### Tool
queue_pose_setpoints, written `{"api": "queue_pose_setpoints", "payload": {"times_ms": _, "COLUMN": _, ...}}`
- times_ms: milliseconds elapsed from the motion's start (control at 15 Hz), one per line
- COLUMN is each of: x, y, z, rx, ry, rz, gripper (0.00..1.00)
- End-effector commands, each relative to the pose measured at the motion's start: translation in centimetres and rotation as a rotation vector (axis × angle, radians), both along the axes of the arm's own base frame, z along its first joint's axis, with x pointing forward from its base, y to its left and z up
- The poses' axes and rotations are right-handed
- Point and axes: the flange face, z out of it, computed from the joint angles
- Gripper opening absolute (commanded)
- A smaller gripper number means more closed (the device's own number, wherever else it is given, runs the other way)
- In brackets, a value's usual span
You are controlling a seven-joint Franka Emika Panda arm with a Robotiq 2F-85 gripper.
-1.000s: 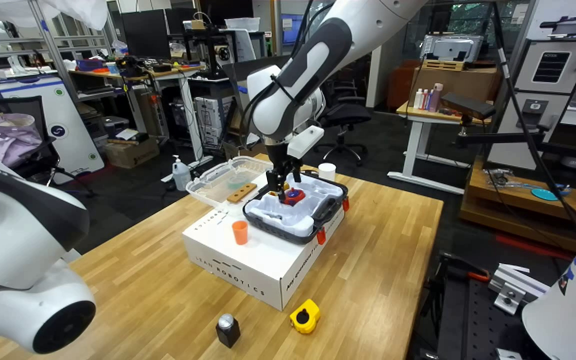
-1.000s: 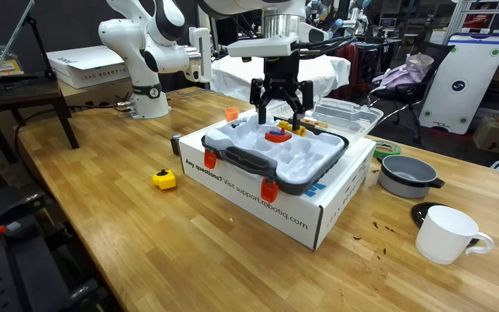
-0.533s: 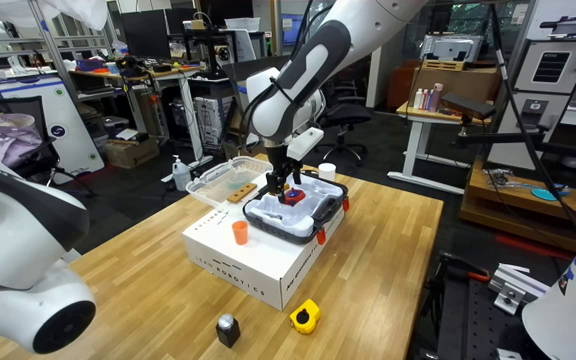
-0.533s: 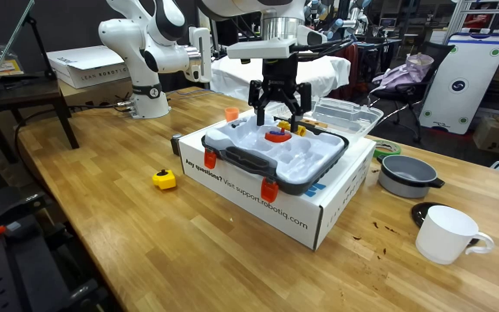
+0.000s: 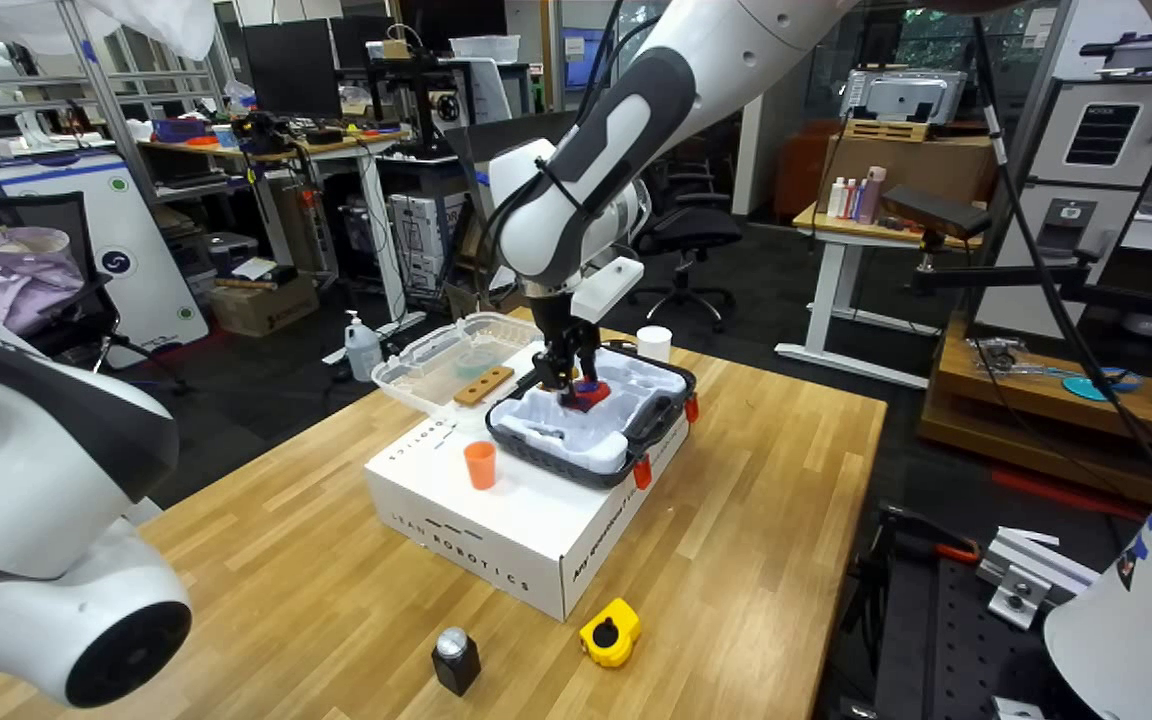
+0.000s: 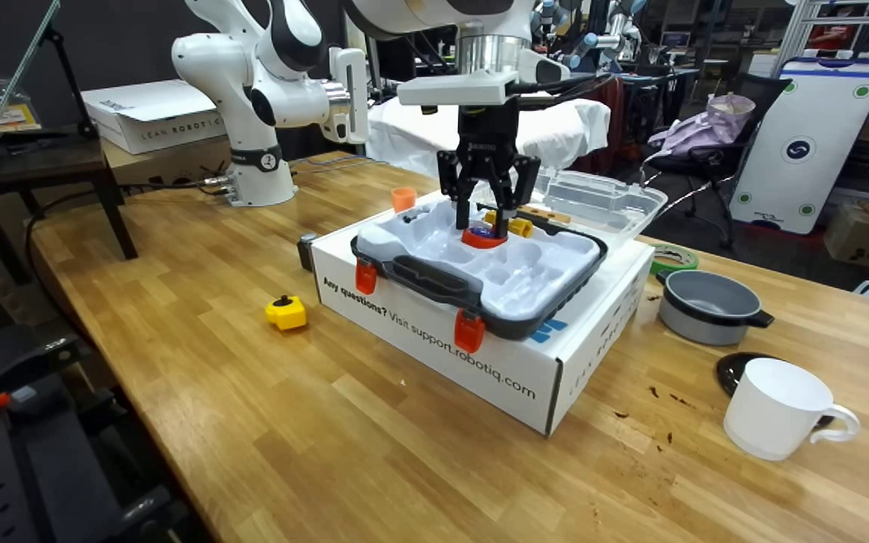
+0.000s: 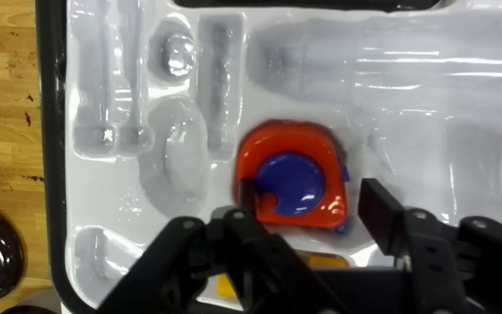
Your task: Take the measuring tape toy out of the toolbox and put it on the table
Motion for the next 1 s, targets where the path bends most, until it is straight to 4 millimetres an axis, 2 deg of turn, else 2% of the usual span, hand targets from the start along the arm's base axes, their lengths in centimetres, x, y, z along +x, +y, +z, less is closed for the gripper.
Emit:
{"api": "queue_pose_setpoints", "payload": {"times_ms": 0, "x": 0.4, "y": -0.3, "z": 0.1, "rx": 0.009, "ry": 0.02, "rz": -0.009, "gripper": 0.34}}
{"api": "queue_pose_setpoints", "payload": {"times_ms": 67, "x": 0.5, "y": -0.3, "z": 0.2, "rx": 0.01, "ry": 0.019, "rz": -0.008, "gripper": 0.26}}
{"api": "queue_pose_setpoints", "payload": {"times_ms": 467, "x": 0.4, "y": -0.1, "z": 0.2, "rx": 0.009, "ry": 0.021, "rz": 0.0, "gripper": 0.26}}
{"api": "queue_pose_setpoints", "payload": {"times_ms": 933, "x": 0.5, "y": -0.5, "z": 2.9, "rx": 0.011, "ry": -0.03, "rz": -0.001, "gripper": 0.26}}
